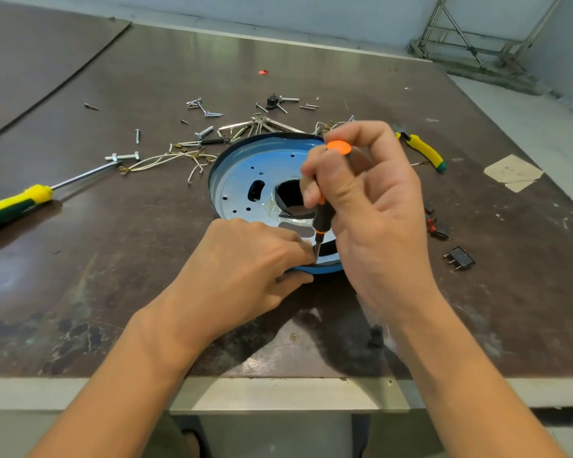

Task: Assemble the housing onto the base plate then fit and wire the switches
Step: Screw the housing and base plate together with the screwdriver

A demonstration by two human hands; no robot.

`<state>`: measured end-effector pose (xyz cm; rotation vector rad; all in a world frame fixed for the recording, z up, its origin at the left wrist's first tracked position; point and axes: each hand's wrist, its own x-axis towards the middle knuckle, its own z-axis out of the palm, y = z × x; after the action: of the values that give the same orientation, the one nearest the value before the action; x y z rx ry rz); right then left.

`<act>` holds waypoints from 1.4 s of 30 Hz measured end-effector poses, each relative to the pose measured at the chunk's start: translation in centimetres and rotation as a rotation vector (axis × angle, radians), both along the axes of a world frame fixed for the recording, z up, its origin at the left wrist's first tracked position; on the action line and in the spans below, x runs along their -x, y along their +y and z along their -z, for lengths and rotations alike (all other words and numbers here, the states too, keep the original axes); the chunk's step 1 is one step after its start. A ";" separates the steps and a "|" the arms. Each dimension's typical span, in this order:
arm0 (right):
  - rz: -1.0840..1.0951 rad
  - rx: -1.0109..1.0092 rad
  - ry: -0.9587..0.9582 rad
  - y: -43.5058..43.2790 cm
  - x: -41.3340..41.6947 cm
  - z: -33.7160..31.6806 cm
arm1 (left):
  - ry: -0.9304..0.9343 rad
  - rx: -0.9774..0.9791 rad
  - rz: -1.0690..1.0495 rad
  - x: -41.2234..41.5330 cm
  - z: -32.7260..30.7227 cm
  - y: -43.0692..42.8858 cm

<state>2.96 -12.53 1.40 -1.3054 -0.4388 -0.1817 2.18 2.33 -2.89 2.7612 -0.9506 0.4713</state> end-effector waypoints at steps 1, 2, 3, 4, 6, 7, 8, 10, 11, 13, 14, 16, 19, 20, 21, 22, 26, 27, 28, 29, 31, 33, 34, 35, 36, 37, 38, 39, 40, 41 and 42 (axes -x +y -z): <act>-0.028 -0.025 0.031 -0.1 -0.1 0.0 | 0.006 0.007 0.004 0.0 0.1 0.1; -0.062 -0.034 0.048 -0.3 -0.2 0.0 | 0.010 0.008 0.008 -0.1 0.1 0.1; -0.077 -0.019 0.047 -0.5 -0.3 0.0 | 0.012 0.006 0.012 -0.1 0.1 0.0; -0.080 0.003 0.038 -0.6 -0.4 0.1 | 0.010 0.005 0.017 -0.2 0.1 0.0; -0.074 0.034 0.022 -0.7 -0.3 0.2 | -0.001 0.005 0.021 -0.2 0.1 -0.1; -0.065 0.040 0.013 -0.7 -0.4 0.3 | -0.006 0.000 0.018 -0.2 0.1 -0.1; -0.056 0.041 0.000 -0.7 -0.4 0.3 | -0.010 -0.010 0.010 -0.2 0.1 -0.1; -0.036 0.031 -0.018 -0.7 -0.5 0.3 | -0.014 -0.029 0.002 -0.1 0.2 -0.1; -0.019 0.018 -0.019 -0.8 -0.5 0.3 | -0.010 -0.023 0.004 -0.1 0.2 0.0; 0.016 -0.017 -0.011 -1.0 -0.7 0.1 | -0.002 0.004 0.009 -0.1 0.2 0.0; 0.031 -0.035 -0.005 -1.1 -0.7 0.1 | -0.001 0.008 0.009 -0.1 0.2 0.0; 0.055 -0.054 0.004 -1.2 -0.8 0.2 | 0.000 0.005 0.008 -0.1 0.2 0.0; 0.002 -0.022 0.021 -1.1 -0.8 0.4 | -0.018 0.013 0.012 -0.1 0.2 0.0; -0.056 -0.033 0.033 -1.1 -0.7 0.4 | -0.020 0.025 0.018 -0.1 0.2 -0.1; -0.098 -0.044 0.038 -1.3 -0.7 0.4 | -0.018 0.032 0.024 -0.1 0.2 -0.1; -0.120 -0.042 0.036 -1.5 -0.7 0.5 | -0.020 0.035 0.029 -0.1 0.2 -0.1; -0.070 0.009 -0.018 -1.5 -0.6 0.8 | -0.028 0.028 0.020 -0.2 0.2 -0.1; -0.056 -0.003 -0.035 -1.4 -0.6 0.8 | -0.031 0.028 0.018 -0.2 0.2 -0.1; -0.033 -0.023 -0.046 -1.3 -0.6 0.8 | -0.030 0.030 0.016 -0.1 0.2 -0.1; 0.001 -0.045 -0.048 -1.2 -0.7 0.7 | -0.025 0.032 0.015 -0.1 0.2 -0.2; 0.034 -0.069 -0.044 -1.3 -0.9 0.8 | -0.020 0.021 0.006 -0.1 0.3 -0.1; 0.014 -0.066 -0.022 -1.4 -1.1 0.9 | -0.020 0.005 -0.012 -0.2 0.3 -0.1; -0.021 -0.073 -0.008 -1.6 -1.2 1.0 | -0.020 0.002 -0.018 -0.2 0.3 -0.1; -0.058 -0.094 0.011 -1.7 -1.3 1.1 | -0.019 0.004 -0.020 -0.2 0.4 0.0; -0.093 -0.117 0.030 -1.9 -1.4 1.0 | -0.016 0.009 -0.018 -0.2 0.4 0.0; -0.123 -0.130 0.040 -2.0 -1.4 0.9 | -0.013 0.012 -0.013 -0.2 0.4 0.0; -0.132 -0.126 0.040 -2.1 -1.4 0.9 | -0.010 0.015 -0.007 -0.3 0.4 0.0; -0.128 -0.110 0.033 -2.0 -1.3 0.9 | -0.011 0.020 -0.003 -0.3 0.4 0.0; -0.112 -0.094 0.015 -2.0 -1.2 0.9 | -0.010 0.031 0.000 -0.3 0.4 0.0; -0.082 -0.086 -0.004 -1.9 -1.2 1.0 | -0.005 0.041 0.000 -0.3 0.4 0.0; -0.036 -0.091 -0.020 -2.0 -1.2 1.0 | -0.002 0.046 -0.002 -0.3 0.4 0.0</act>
<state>4.16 -14.50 0.36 -1.2064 -0.4656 -0.1830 2.45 2.29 -3.26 2.7215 -0.9263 0.4898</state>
